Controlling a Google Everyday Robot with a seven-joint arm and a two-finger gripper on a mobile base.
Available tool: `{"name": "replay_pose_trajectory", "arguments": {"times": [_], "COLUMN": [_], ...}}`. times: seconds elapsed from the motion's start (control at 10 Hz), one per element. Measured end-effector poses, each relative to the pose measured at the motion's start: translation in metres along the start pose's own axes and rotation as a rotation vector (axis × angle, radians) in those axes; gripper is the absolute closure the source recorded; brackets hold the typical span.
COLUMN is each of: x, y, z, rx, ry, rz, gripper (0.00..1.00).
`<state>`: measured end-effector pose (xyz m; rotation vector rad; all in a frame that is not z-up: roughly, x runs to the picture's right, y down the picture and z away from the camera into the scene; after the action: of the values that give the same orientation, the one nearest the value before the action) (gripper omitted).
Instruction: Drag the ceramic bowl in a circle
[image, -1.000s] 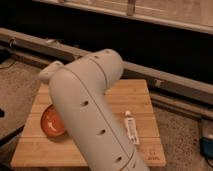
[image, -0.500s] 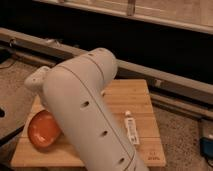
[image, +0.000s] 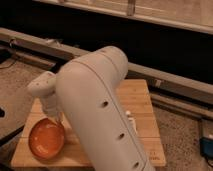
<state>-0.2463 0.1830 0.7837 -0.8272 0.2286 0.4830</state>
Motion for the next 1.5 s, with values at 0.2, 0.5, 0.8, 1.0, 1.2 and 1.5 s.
{"name": "replay_pose_trajectory", "arguments": {"times": [0.2,0.5,0.8,1.0,1.2,1.5], "x": [0.03,0.049,0.05,0.032,0.004,-0.022], "y": [-0.023,-0.08,-0.137,-0.154,-0.148,-0.119], "z": [0.014,0.024,0.021,0.017,0.014,0.014], "rx": [0.004,0.024,0.056,0.074,0.08,0.074], "ry": [0.047,0.09,0.102,0.099,0.086,0.067], "rz": [0.04,0.139,0.237,0.262,0.243,0.196], "gripper": [1.0,1.0,1.0,1.0,1.0,1.0]}}
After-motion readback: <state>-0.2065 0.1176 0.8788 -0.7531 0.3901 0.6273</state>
